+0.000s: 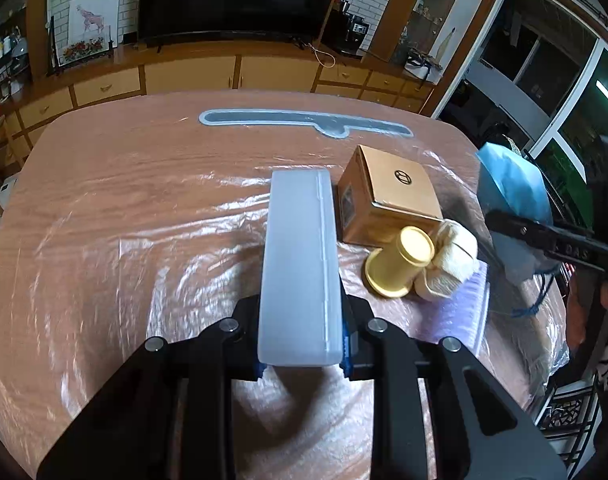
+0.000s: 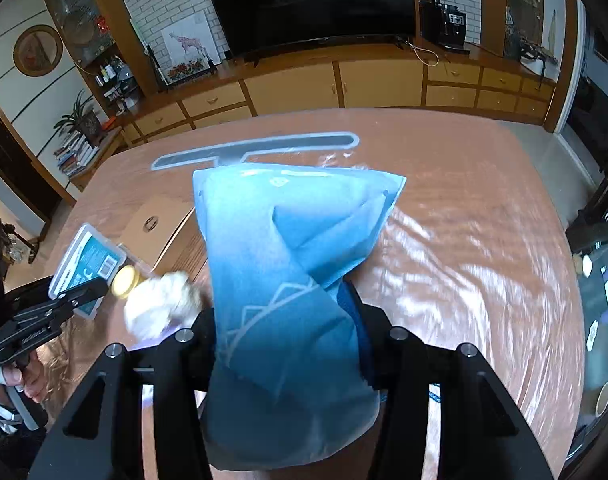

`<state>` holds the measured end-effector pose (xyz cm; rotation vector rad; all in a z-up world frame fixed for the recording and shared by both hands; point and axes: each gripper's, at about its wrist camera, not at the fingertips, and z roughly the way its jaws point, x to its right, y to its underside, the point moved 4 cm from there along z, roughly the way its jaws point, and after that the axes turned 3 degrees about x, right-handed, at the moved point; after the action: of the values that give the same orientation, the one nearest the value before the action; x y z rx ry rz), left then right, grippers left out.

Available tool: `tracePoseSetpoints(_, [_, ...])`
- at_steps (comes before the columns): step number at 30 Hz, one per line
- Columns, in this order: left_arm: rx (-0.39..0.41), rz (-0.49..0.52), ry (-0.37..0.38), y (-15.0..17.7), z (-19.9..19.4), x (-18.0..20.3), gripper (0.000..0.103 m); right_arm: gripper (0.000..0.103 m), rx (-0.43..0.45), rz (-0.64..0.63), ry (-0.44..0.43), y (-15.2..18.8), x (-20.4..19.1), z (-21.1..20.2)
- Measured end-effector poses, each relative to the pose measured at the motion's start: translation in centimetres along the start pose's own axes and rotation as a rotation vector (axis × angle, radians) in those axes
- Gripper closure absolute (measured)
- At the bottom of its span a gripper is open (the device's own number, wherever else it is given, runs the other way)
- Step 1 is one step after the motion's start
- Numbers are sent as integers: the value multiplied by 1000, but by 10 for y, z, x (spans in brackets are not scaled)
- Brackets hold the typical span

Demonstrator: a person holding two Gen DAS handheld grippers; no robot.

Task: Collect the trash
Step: 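Carry the white box and blue mask bag with both tools over the black bin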

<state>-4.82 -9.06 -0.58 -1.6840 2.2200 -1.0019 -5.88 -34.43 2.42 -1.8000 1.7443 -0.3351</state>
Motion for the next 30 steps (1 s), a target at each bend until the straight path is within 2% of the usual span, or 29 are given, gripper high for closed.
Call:
tracePoseSetpoints(13, [1, -10, 8, 30, -23, 17, 75, 54, 10, -4, -53, 36, -25, -33])
tracePoseSetpoints(30, [14, -5, -1, 63, -49, 35, 75, 54, 19, -13, -109, 72, -34, -65])
